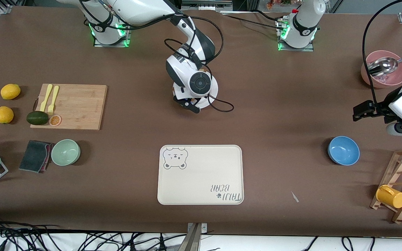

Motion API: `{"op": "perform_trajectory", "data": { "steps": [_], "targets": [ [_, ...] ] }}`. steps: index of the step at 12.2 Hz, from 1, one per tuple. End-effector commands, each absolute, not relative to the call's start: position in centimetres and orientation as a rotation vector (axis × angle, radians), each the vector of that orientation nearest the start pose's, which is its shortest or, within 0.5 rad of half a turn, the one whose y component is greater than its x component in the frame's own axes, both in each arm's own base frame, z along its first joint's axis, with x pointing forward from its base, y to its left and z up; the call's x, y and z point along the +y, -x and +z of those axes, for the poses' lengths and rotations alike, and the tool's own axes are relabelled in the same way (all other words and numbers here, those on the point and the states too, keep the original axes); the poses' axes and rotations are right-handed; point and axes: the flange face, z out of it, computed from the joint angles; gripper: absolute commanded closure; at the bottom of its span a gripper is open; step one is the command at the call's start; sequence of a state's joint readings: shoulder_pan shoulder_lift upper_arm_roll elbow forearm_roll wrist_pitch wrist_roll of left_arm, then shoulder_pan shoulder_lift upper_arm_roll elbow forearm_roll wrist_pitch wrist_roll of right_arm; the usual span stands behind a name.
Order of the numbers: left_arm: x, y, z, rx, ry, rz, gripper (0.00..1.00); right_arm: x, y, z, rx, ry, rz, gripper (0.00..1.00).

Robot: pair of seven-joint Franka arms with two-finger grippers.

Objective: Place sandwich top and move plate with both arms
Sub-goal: 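Carry the bread slice over the white plate with the right gripper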

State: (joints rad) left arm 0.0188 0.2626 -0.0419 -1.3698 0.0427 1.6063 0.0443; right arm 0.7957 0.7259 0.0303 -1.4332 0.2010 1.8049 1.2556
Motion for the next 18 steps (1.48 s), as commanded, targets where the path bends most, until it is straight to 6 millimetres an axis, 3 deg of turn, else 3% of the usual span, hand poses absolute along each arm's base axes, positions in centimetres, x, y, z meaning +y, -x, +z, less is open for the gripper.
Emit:
{"op": "perform_trajectory", "data": {
  "steps": [1,5,7,10,11,12,17,18],
  "targets": [
    [-1.0,-63.5,56.9,0.098,3.119,0.031,0.0,52.0,-45.7,24.7,0.831,3.158,0.566,1.0],
    [-1.0,-63.5,57.0,0.103,3.121,0.029,0.0,51.9,-46.1,24.3,0.785,3.187,0.49,1.0],
    [-1.1,-63.3,57.1,0.106,3.122,0.031,0.0,52.8,-45.0,23.6,0.742,3.222,0.462,1.0],
    [-1.4,-63.3,57.0,0.11,3.122,0.033,0.0,52.9,-45.1,23.6,0.745,3.218,0.437,1.0],
    [-1.4,-63.3,56.9,0.108,3.122,0.036,0.0,53.0,-45.2,23.7,0.753,3.213,0.436,0.61],
    [-1.3,-63.3,56.9,0.108,3.122,0.036,0.0,52.8,-45.3,23.9,0.754,3.216,0.426,0.01],
    [-1.0,-63.3,56.7,0.106,3.111,0.043,0.0,52.8,-47.4,27.4,0.758,3.179,0.375,0.0],
    [-0.4,-63.3,57.0,0.094,3.114,0.031,0.0,52.2,-48.3,28.9,0.765,3.175,0.355,0.0]
  ]
}}
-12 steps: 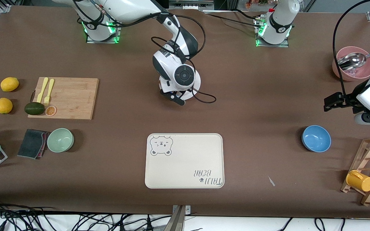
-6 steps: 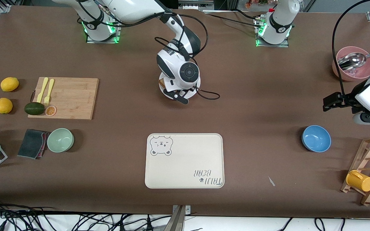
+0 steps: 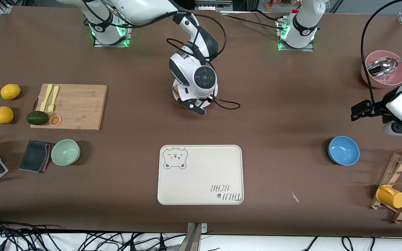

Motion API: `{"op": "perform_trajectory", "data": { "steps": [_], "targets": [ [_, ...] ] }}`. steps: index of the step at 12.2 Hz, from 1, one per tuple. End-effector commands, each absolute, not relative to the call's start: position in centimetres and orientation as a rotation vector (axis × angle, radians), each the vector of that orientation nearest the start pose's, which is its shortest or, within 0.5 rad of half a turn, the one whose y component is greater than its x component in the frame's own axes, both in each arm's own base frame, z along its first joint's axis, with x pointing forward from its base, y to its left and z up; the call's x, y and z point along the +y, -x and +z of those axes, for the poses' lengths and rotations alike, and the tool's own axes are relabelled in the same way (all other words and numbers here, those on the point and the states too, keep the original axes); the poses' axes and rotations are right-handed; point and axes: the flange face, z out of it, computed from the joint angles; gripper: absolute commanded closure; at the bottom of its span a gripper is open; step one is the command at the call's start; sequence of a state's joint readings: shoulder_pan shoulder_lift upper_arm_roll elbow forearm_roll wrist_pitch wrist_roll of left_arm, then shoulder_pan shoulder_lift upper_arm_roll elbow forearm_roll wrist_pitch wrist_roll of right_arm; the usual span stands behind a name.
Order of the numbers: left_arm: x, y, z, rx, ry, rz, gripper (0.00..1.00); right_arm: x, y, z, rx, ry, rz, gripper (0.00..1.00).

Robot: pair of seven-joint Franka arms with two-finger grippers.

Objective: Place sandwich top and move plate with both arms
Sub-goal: 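Lower the bread onto the plated bread and open the right gripper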

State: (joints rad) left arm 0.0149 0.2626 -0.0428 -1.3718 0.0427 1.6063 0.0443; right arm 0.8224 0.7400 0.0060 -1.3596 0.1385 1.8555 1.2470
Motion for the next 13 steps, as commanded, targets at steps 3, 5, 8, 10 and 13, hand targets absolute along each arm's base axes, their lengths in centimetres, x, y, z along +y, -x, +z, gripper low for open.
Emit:
{"op": "perform_trajectory", "data": {
  "steps": [3,5,8,10,13],
  "targets": [
    [-0.9,-63.5,56.8,0.099,3.108,0.031,0.0,48.4,-51.7,34.4,0.716,3.175,0.321,0.0],
    [-1.0,-63.6,56.8,0.104,3.106,0.031,0.0,44.0,-54.6,38.4,0.587,3.157,0.33,0.0],
    [-1.2,-63.6,56.7,0.104,3.108,0.033,0.0,36.6,-58.6,42.7,0.353,3.135,0.329,0.0],
    [-1.3,-63.5,56.7,0.111,3.108,0.033,0.0,30.6,-61.2,44.4,0.207,3.123,0.322,0.0],
    [-1.3,-63.5,56.7,0.108,3.108,0.033,0.0,22.8,-63.4,45.9,-0.056,3.141,0.336,0.0]
  ]
}}
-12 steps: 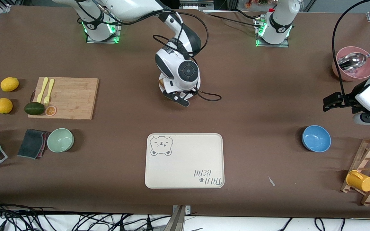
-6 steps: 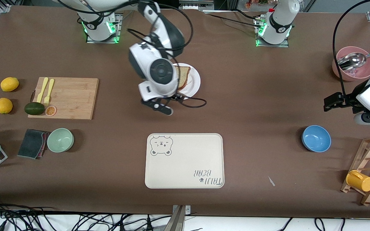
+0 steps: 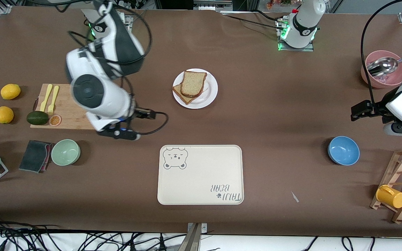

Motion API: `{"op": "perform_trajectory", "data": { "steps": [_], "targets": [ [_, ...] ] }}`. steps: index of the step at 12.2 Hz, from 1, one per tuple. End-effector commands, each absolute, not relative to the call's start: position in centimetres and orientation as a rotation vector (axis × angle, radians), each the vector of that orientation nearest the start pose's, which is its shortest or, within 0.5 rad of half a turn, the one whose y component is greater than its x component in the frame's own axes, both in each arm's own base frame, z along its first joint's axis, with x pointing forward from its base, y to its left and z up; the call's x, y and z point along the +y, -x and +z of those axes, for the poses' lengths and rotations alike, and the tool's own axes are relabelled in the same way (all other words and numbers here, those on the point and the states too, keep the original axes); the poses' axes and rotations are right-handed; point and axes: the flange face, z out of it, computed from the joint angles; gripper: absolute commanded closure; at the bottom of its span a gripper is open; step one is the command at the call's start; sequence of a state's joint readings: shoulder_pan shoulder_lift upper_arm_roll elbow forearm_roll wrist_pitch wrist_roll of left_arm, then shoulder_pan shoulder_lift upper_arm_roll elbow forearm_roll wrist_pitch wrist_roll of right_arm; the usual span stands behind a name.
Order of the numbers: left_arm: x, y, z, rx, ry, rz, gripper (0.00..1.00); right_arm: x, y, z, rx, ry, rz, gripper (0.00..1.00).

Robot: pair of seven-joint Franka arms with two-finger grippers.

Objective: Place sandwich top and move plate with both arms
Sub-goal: 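Return the right gripper to rest while the left gripper moves out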

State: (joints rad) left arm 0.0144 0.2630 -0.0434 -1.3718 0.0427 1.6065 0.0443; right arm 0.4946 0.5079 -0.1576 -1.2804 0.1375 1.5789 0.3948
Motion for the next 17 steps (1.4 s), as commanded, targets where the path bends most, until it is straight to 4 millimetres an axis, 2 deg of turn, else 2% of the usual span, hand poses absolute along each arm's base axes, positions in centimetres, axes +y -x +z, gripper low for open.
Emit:
{"op": "perform_trajectory", "data": {
  "steps": [1,3,5,6,8,9,11,12,14,15,16,17],
  "targets": [
    [-1.3,-63.5,56.5,0.104,3.108,0.038,0.0,20.2,-64.2,46.3,-0.152,3.14,0.322,0.0],
    [-1.5,-63.5,56.7,0.103,3.121,0.033,0.0,15.5,-65.0,47.2,-0.327,3.134,0.312,0.0],
    [-1.9,-63.5,56.8,0.098,3.122,0.031,0.0,12.8,-65.0,49.5,-0.322,3.138,0.274,0.0],
    [-2.8,-63.5,56.8,0.108,3.122,0.028,0.0,11.5,-64.5,50.8,-0.293,3.14,0.274,0.0],
    [-3.1,-63.5,56.5,0.107,3.137,0.038,0.0,10.3,-63.8,53.2,-0.254,3.138,0.248,0.0],
    [-3.1,-63.5,56.4,0.107,3.147,0.043,0.0,9.3,-63.7,53.8,-0.241,3.14,0.233,0.0],
    [-3.3,-63.6,55.9,0.088,3.22,0.061,0.0,8.7,-63.6,54.6,-0.235,3.142,0.213,0.0],
    [-3.3,-63.9,54.8,0.083,3.235,0.089,0.0,8.5,-63.2,55.6,-0.234,3.137,0.194,0.0],
    [-3.8,-64.6,52.5,0.082,3.256,0.155,0.0,8.9,-62.5,56.1,-0.25,3.127,0.221,0.0],
    [-4.1,-64.2,50.7,0.085,3.261,0.213,0.0,8.3,-62.0,56.3,-0.242,3.121,0.225,0.0],
    [-4.7,-63.9,49.6,0.081,3.298,0.261,0.0,5.8,-61.3,56.8,-0.193,3.102,0.223,0.0],
    [-5.3,-63.9,49.1,0.079,3.345,0.284,0.0,4.6,-60.7,57.6,-0.183,3.077,0.205,0.0]
  ]
}}
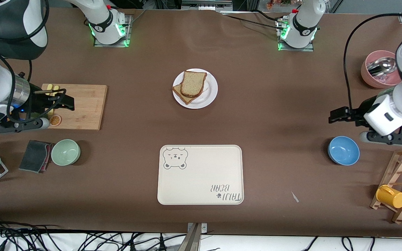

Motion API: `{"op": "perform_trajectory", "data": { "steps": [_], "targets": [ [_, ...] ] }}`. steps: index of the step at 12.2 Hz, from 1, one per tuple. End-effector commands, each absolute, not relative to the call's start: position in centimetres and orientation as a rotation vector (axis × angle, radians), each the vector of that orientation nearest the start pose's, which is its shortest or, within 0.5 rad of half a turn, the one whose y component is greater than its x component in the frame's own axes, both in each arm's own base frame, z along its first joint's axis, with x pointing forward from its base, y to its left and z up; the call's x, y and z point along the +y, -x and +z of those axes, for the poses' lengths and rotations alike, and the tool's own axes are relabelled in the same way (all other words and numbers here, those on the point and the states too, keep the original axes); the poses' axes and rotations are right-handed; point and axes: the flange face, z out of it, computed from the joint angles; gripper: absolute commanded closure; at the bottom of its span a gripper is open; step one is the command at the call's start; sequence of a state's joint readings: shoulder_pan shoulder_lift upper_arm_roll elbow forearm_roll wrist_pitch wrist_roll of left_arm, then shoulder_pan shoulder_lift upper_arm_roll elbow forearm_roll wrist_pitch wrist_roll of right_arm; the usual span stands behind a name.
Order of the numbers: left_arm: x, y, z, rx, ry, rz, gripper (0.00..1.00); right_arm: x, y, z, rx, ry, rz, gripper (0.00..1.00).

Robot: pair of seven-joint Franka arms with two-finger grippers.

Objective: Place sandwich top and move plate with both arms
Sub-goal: 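Return the right gripper to rest while the left gripper moves out, then reach the left gripper to the rim of the white plate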

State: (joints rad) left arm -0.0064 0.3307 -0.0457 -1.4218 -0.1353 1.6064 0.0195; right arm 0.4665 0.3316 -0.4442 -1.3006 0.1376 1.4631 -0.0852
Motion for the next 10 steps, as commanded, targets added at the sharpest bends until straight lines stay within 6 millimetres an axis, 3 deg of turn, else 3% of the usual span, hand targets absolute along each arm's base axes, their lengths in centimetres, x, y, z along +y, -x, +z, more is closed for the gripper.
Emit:
{"op": "perform_trajectory", "data": {
  "steps": [1,3,5,7,8,10],
  "targets": [
    [-5.8,-64.3,48.1,0.092,3.361,0.311,0.0,3.8,-60.4,58.3,-0.181,3.054,0.191,0.0],
    [-8.3,-65.1,45.5,0.11,3.421,0.335,0.0,1.9,-59.3,59.6,-0.151,3.055,0.126,0.0],
    [-10.0,-65.9,41.6,0.082,3.485,0.4,0.0,-1.3,-56.9,60.1,-0.069,3.055,0.069,0.0],
    [-11.7,-65.8,38.6,0.086,3.485,0.372,0.0,-1.4,-55.0,60.8,-0.074,3.058,0.067,0.0],
    [-13.8,-65.1,36.9,0.115,3.49,0.357,0.0,-1.6,-54.9,60.8,-0.07,3.061,0.072,0.0],
    [-15.9,-63.9,34.0,0.128,3.496,0.329,0.0,-3.4,-54.5,61.3,-0.024,3.067,0.066,0.0]
  ]
}}
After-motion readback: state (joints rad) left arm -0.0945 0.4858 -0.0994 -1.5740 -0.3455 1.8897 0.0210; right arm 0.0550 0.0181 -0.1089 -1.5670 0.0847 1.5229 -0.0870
